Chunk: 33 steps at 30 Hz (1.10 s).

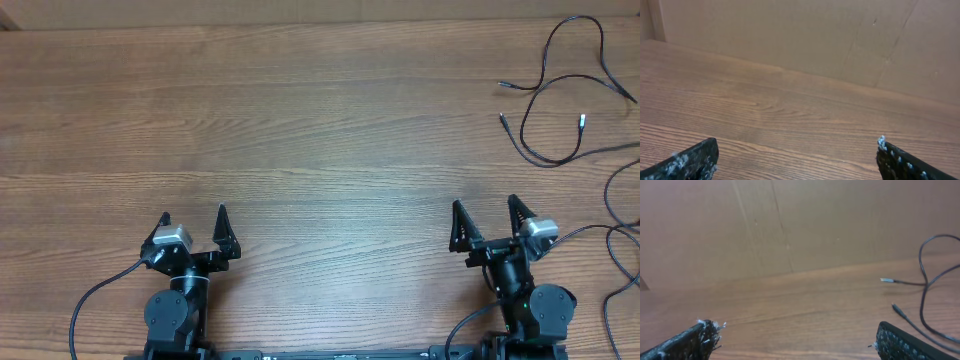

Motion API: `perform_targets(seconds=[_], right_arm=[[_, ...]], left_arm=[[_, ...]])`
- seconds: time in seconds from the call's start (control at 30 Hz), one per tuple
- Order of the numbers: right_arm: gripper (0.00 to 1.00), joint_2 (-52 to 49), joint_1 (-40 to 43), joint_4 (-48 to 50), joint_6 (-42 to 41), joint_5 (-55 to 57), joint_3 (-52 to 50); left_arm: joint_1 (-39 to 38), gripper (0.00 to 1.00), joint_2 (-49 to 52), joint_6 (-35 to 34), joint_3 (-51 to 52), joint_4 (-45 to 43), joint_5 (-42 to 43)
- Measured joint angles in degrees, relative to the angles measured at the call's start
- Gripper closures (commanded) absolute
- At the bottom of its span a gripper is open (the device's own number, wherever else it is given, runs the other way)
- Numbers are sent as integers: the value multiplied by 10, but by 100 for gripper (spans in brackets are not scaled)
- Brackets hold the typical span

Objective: Untangle cables

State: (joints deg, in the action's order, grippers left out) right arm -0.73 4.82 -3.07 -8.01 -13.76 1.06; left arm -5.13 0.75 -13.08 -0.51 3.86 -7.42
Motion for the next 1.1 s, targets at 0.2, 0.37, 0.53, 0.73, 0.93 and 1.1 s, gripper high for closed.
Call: perform_targets(seconds=[0.2, 0.37, 0.53, 0.73, 0.93, 1.1], right_arm=[[0, 0, 0, -7, 45, -7, 0], [0, 0, 0, -8, 102, -13, 0], [0, 0, 0, -8, 128, -12, 0], [0, 0, 0, -8, 136, -12, 0], [0, 0, 0, -8, 138, -12, 0], [0, 0, 0, -8, 139, -13, 0]], left_arm=[[0, 1, 0, 0, 0, 0, 0], [0, 0, 0, 0, 0, 0, 0], [0, 0, 0, 0, 0, 0, 0], [0, 0, 0, 0, 0, 0, 0], [0, 0, 0, 0, 0, 0, 0], [0, 0, 0, 0, 0, 0, 0]])
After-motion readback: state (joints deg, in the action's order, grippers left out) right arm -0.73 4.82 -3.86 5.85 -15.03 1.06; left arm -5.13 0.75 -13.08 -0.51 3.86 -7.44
